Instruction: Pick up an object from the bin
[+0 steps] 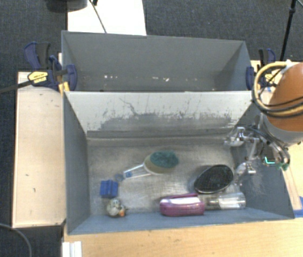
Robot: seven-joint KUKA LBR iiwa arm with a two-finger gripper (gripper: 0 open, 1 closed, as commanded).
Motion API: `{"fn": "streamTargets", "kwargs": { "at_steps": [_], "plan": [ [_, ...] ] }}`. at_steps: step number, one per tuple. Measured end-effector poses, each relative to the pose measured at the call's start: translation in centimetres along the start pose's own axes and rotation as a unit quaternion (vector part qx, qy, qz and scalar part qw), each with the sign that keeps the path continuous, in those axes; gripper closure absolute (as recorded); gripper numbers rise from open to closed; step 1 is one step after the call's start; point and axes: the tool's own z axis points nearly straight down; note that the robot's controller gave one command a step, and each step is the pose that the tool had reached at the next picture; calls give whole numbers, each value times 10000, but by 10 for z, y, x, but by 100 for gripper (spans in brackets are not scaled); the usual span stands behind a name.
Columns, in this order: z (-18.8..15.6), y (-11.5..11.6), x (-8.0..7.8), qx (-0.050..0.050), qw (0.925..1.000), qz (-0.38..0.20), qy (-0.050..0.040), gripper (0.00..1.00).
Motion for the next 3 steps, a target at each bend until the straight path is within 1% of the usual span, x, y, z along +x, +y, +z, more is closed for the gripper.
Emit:
{"fn": "streamTargets", "kwargs": {
  "at_steps": [1,2,3],
  "plan": [
    [120,9,5,6,9998,-168,-59,0],
    [118,-6,6,-9,9999,95,-71,0],
    [117,-6,4,1,9999,77,-107,100]
  ]
}}
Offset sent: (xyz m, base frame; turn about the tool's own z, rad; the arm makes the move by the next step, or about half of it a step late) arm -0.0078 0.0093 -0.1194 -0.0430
